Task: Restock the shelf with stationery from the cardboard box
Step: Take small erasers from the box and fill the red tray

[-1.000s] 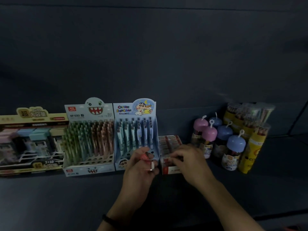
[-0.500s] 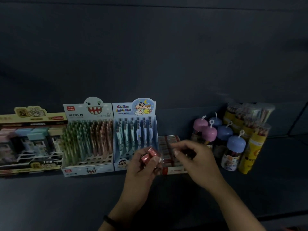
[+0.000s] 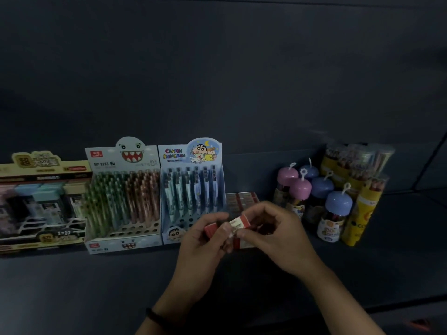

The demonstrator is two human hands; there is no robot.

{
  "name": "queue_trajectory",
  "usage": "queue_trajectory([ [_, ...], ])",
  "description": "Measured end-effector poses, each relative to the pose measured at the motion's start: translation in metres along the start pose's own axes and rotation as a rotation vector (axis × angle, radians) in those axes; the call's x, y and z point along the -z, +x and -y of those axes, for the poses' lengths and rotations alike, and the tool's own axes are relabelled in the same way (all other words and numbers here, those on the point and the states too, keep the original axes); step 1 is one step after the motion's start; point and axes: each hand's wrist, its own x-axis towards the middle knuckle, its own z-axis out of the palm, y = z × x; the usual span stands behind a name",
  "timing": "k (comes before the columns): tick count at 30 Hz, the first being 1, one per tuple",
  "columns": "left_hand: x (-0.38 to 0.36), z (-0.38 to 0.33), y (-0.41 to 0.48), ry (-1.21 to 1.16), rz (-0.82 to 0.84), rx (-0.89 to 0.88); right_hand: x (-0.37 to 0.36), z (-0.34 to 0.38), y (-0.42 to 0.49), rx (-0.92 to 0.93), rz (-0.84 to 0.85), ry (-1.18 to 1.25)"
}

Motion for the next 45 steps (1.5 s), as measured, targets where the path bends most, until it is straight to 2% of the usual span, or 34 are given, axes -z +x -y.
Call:
queue_trajectory([
  [3, 0.001, 0.002, 0.002, 0.042, -0.006, -0.002, 0.007, -0.001, -0.001, 0.053, -0.014, -0.123],
  [8, 0.003, 0.008, 0.004, 0.091, -0.032, 0.006, 0.016, -0.004, 0.002, 0.183, 0.068, -0.279],
  [12, 0.003, 0.011, 0.006, 0.006, -0.088, 0.023, 0.039, -0.016, 0.005, 0.001, -0.110, -0.347],
  [14, 0.002, 0.010, 0.007, -0.063, -0.116, 0.038, 0.044, -0.023, 0.009, -0.045, -0.147, -0.399],
  [19, 0.000, 0.007, 0.002, -0.172, -0.041, -0.021, 0.034, -0.033, 0.020, -0.128, 0.003, -0.501],
  [25, 0.000, 0.002, 0.001, -0.116, -0.056, -0.008, 0.027, -0.042, 0.023, -0.103, 0.015, -0.656],
  [29, 0.000, -0.002, 0.001, -0.113, -0.066, 0.063, 0.028, -0.038, 0.024, -0.124, 0.049, -0.675],
  [32, -0.001, -0.001, 0.001, -0.123, -0.002, 0.099, 0.032, -0.028, 0.025, -0.144, 0.132, -0.706],
  [34, -0.003, 0.000, 0.000, -0.119, 0.034, 0.094, 0.031, -0.021, 0.023, -0.114, 0.092, -0.661],
  [37, -0.002, 0.001, 0.000, -0.090, 0.040, 0.047, 0.020, -0.009, 0.019, -0.093, -0.054, -0.337],
  [41, 0.002, 0.002, -0.001, 0.175, -0.018, -0.099, 0.008, -0.002, 0.021, -0.134, 0.044, -0.039],
  [45, 0.003, 0.000, -0.001, 0.273, -0.075, -0.159, 0.009, 0.000, 0.021, -0.145, 0.097, 0.004],
])
